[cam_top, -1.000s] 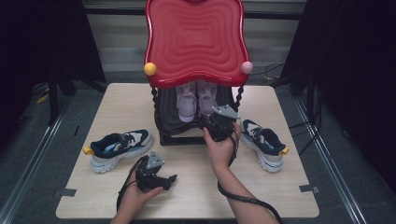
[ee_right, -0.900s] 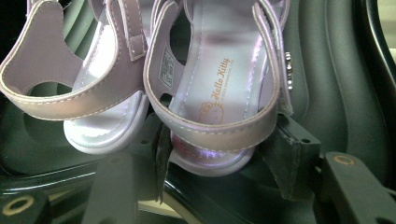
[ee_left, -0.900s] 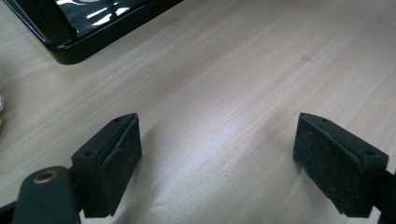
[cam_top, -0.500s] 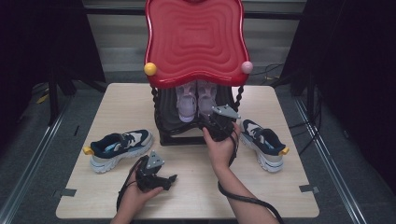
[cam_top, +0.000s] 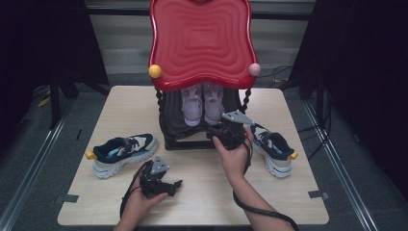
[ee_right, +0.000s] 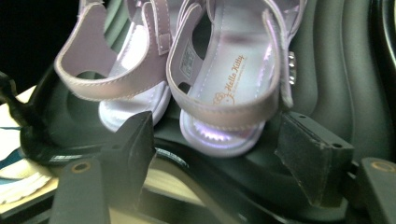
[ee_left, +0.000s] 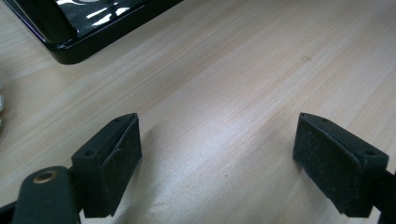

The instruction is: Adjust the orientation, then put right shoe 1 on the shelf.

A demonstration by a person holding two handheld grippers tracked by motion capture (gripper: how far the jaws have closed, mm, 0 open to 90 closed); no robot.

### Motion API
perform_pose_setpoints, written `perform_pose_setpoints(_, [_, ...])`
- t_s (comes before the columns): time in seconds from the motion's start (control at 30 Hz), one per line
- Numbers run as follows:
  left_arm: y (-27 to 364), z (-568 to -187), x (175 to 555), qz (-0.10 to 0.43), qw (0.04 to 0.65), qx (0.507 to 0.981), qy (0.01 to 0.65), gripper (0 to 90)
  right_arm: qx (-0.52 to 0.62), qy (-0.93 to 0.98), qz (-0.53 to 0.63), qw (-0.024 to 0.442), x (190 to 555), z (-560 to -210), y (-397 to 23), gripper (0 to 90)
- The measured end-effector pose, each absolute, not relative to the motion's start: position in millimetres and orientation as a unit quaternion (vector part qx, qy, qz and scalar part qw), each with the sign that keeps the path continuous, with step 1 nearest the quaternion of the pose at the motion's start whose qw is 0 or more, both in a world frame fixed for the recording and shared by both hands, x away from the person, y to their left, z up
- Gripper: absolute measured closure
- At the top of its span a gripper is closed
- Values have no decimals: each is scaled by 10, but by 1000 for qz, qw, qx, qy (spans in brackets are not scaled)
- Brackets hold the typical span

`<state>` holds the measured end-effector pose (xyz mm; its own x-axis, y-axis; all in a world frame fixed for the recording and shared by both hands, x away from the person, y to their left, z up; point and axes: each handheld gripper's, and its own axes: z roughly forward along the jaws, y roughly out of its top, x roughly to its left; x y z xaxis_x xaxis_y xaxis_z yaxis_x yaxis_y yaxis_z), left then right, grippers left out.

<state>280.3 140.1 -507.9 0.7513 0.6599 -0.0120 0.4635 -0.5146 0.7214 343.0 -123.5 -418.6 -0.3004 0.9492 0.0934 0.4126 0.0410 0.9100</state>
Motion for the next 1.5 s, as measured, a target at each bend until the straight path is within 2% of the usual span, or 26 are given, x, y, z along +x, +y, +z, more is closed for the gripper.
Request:
perform_pose_setpoints(0.3, [1401,-5079,2803,133,369,860,326,151,489,686,467,267,3276,-4194,-1361,233])
perform_pose_setpoints(0.43, [1401,-5077,2803,133,368,860,327,151,479,699,476,235,3170,-4251,-1435,213])
perform_pose_setpoints(0.77, [1401,-5079,2803,133,369,860,326,151,453,736,464,195,2950,-4450,-1580,153])
perform_pose_setpoints(1.5, [1401,-5079,2803,133,369,860,326,151,422,811,386,122,2572,-4994,-2015,154])
